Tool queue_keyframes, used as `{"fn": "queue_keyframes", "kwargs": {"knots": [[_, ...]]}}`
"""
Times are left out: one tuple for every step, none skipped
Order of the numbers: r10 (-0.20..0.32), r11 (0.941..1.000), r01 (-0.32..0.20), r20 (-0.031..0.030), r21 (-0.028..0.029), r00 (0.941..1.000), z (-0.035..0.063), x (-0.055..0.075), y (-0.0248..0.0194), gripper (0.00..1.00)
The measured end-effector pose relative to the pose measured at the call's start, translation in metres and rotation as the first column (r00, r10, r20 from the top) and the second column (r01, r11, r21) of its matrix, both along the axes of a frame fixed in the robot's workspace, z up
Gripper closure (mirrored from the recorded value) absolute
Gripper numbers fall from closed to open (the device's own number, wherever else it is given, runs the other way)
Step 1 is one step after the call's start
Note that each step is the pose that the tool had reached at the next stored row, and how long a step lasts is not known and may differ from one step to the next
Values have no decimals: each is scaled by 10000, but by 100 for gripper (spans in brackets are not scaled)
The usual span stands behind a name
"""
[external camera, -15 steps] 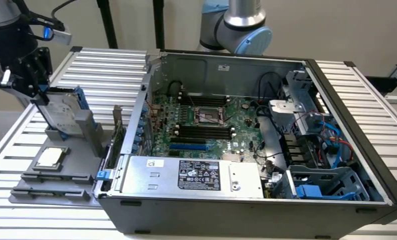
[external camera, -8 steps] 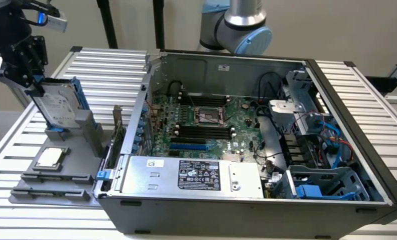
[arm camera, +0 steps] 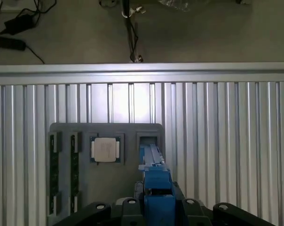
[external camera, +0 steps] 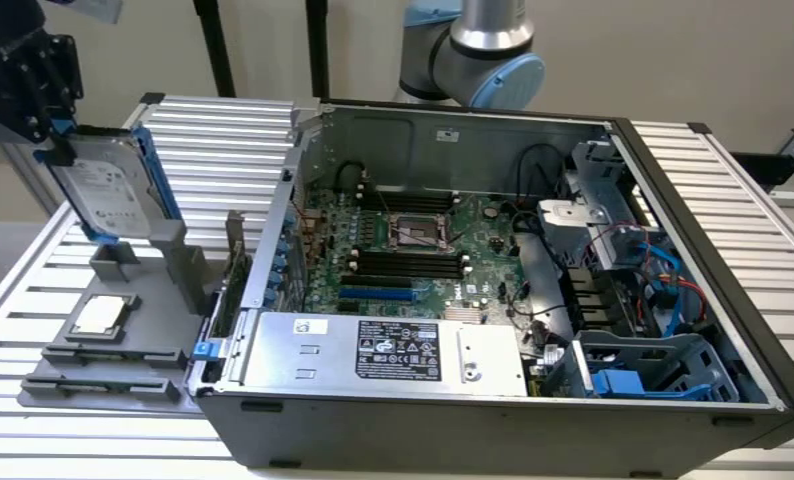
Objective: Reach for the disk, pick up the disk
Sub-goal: 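Pick up the disk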
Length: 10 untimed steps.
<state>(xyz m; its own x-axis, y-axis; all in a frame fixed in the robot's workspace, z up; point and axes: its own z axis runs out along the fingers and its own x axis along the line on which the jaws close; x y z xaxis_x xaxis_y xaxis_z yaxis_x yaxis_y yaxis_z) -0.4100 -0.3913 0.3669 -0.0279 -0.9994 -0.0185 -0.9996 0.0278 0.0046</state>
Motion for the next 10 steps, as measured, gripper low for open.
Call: {"fn": "queue_keyframes", "kwargs": {"knots": [[1,10000,-1,-1,4,10000,47,7,0,67],[4,10000,-4,-2,8,10000,92,15,0,67],[7,10000,-7,-2,15,10000,138,25,0,67],[12,10000,-12,-2,22,10000,182,38,0,67],[18,10000,-18,-2,32,10000,225,55,0,67],[26,10000,-26,-2,48,10000,267,78,0,67],[35,10000,-35,-2,69,10000,305,105,-1,67],[45,9999,-45,-2,95,10000,339,134,-2,67],[56,9999,-56,-1,126,10000,371,165,-4,67],[66,9999,-66,-1,157,10000,403,197,-6,67]]}}
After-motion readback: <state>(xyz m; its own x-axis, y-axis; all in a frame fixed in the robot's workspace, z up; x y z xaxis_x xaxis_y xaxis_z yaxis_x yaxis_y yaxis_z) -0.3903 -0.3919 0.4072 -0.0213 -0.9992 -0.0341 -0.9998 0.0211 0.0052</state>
